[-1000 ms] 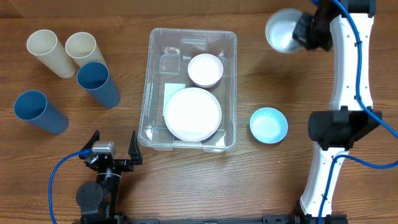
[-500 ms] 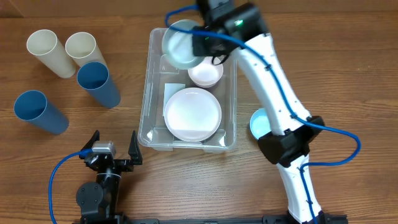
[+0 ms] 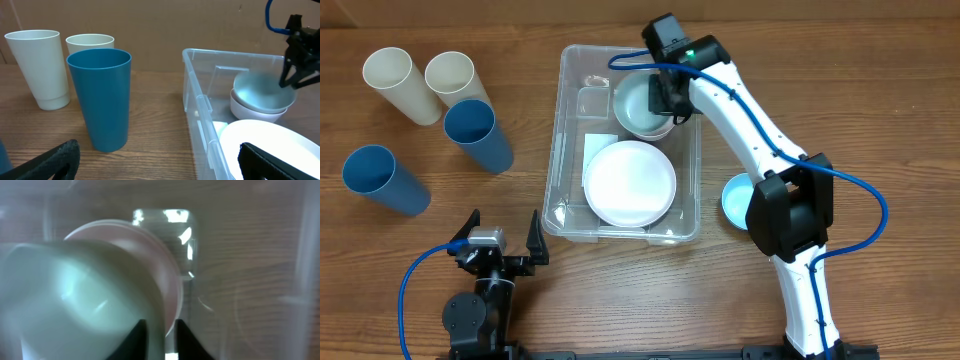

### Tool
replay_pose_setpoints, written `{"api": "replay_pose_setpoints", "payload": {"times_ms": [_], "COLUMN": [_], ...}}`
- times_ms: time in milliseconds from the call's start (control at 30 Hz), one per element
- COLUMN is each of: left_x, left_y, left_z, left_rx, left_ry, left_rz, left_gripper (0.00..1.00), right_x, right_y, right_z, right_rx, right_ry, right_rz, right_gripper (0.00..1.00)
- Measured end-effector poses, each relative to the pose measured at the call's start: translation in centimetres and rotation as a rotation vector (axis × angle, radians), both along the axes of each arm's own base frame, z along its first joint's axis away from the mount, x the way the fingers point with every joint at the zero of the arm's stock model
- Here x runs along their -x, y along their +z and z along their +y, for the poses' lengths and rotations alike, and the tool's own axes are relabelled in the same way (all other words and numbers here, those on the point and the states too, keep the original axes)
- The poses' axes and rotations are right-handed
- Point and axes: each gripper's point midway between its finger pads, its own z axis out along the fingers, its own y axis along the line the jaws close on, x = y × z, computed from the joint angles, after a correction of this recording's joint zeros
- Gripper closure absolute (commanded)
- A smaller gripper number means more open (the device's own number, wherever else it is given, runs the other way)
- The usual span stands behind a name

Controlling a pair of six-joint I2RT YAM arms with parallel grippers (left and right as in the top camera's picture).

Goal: Pack container
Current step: 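Carry the grey bowl into the bin and nest it in the pink bowl, then withdraw the right gripper and reach toward the light-blue bowl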

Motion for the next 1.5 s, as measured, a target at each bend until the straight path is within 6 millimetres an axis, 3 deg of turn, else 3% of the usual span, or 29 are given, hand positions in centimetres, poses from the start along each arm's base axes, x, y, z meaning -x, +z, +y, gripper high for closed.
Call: {"api": "replay_pose_setpoints", "payload": {"times_ms": [100,367,533,633,733,800,900,967,1067,1133,1167,1267,1367,1500], "left_x": [0.0,0.0,0.0,0.0,0.0,0.0,0.0,0.0,0.0,0.0,0.0,0.0,0.0,0.0], "left_y": [0.0,0.0,0.0,0.0,0.0,0.0,0.0,0.0,0.0,0.0,0.0,0.0,0.0,0.0], "left_z": [0.0,0.0,0.0,0.0,0.0,0.0,0.0,0.0,0.0,0.0,0.0,0.0,0.0,0.0], "left_rx": [0.0,0.0,0.0,0.0,0.0,0.0,0.0,0.0,0.0,0.0,0.0,0.0,0.0,0.0], "left_ry": [0.0,0.0,0.0,0.0,0.0,0.0,0.0,0.0,0.0,0.0,0.0,0.0,0.0,0.0], "left_rz": [0.0,0.0,0.0,0.0,0.0,0.0,0.0,0.0,0.0,0.0,0.0,0.0,0.0,0.0], "left_gripper": [0.0,0.0,0.0,0.0,0.0,0.0,0.0,0.0,0.0,0.0,0.0,0.0,0.0,0.0], "right_x": [-0.6,-1.1,1.2,2.4,3.8,5.9,8.5,9.1,10.4,12.2,13.8,16.0,17.9,18.5], "right_y": [0.1,0.3,0.9,4.1,9.8,13.7,17.9,20.5,22.0,21.1,19.6,15.9,10.7,3.3], "right_z": [-0.7,-0.5,-0.5,-1.0,-2.2,-4.5,-8.3,-10.9,-14.6,-17.8,-19.9,-22.2,-22.9,-20.9], "right_rx": [-0.004,0.004,-0.002,-0.012,-0.028,-0.015,-0.004,-0.024,-0.037,-0.03,-0.022,-0.014,-0.024,-0.109], "right_ry": [-0.008,0.07,0.108,0.102,0.082,0.047,-0.021,-0.082,-0.184,-0.269,-0.337,-0.416,-0.459,-0.44], "right_rz": [-0.012,-0.032,0.06,0.059,-0.002,-0.022,-0.054,-0.118,-0.144,-0.097,-0.036,0.062,0.175,0.26], "right_gripper": [0.38,0.41,0.39,0.36,0.33,0.32,0.32,0.32,0.31,0.29,0.29,0.29,0.29,0.3]}}
